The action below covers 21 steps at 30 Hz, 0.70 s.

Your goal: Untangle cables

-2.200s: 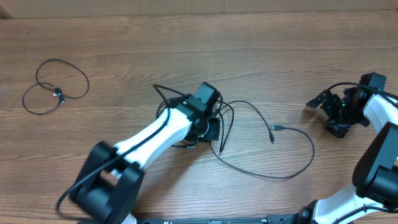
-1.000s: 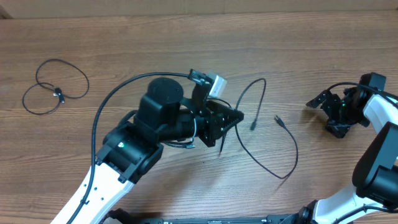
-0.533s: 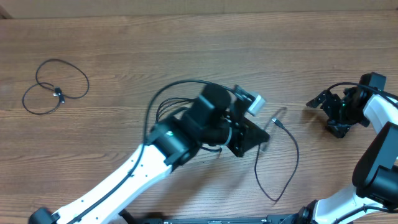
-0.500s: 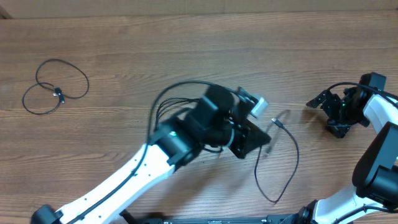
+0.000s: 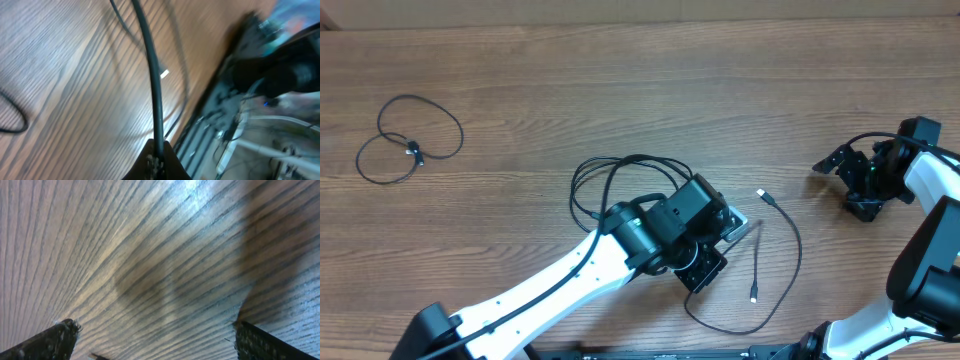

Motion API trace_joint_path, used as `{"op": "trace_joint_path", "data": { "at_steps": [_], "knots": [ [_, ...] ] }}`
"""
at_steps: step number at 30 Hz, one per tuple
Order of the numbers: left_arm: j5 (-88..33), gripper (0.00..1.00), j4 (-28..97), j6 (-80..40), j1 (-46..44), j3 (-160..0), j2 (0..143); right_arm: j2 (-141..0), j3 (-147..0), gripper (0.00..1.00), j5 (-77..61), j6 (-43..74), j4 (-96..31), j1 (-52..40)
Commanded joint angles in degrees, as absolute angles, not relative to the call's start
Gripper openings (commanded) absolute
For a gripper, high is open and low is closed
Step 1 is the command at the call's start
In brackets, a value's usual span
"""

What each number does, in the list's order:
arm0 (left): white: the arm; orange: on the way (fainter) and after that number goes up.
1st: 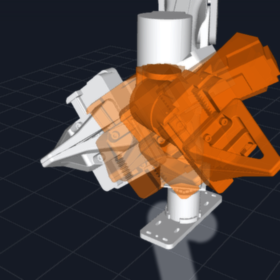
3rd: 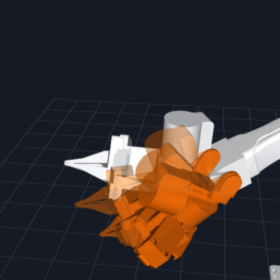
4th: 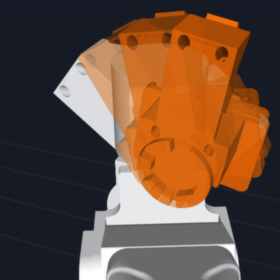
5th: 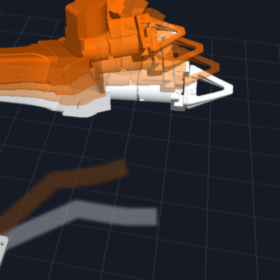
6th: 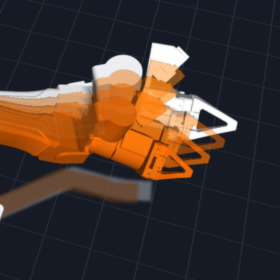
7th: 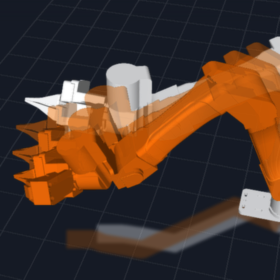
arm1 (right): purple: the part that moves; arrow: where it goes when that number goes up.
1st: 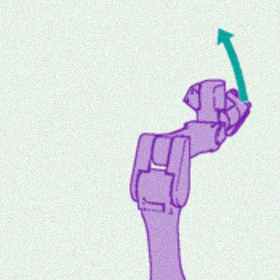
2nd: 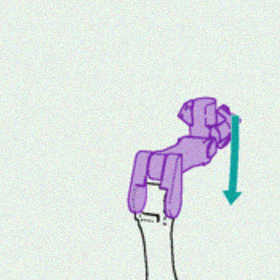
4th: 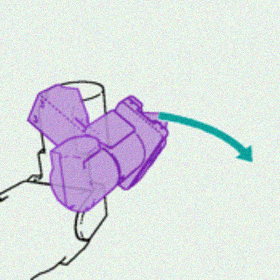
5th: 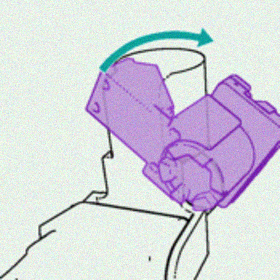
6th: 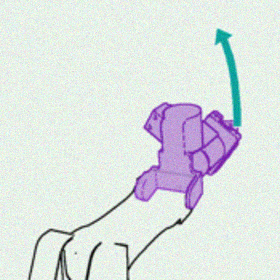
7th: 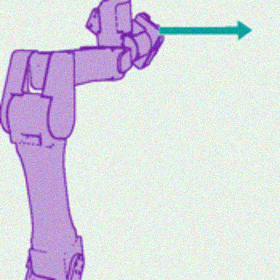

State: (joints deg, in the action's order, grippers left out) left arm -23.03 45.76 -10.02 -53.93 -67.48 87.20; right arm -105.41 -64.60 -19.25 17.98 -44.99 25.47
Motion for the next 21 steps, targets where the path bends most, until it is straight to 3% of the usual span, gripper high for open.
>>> {"op": "trace_joint_path", "data": {
  "at_steps": [1, 11, 21],
  "knots": [
    [-19.92, 0.04, 46.94, -6.7, -54.5, -68.51, 90.76, -105.51, -65.98, 1.0, -19.07, 17.69, -44.82, 25.58],
    [-19.9, 0.05, 43.68, -6.42, -54.78, -68.51, 100.33, -105.51, -65.98, 1.0, -19.07, 17.69, -44.82, 25.58],
    [-18.65, 0.23, 42.09, -7.29, -55.02, -71.11, 100.79, -105.51, -65.98, 1.0, -19.07, 17.69, -44.82, 25.58]
  ]
}}
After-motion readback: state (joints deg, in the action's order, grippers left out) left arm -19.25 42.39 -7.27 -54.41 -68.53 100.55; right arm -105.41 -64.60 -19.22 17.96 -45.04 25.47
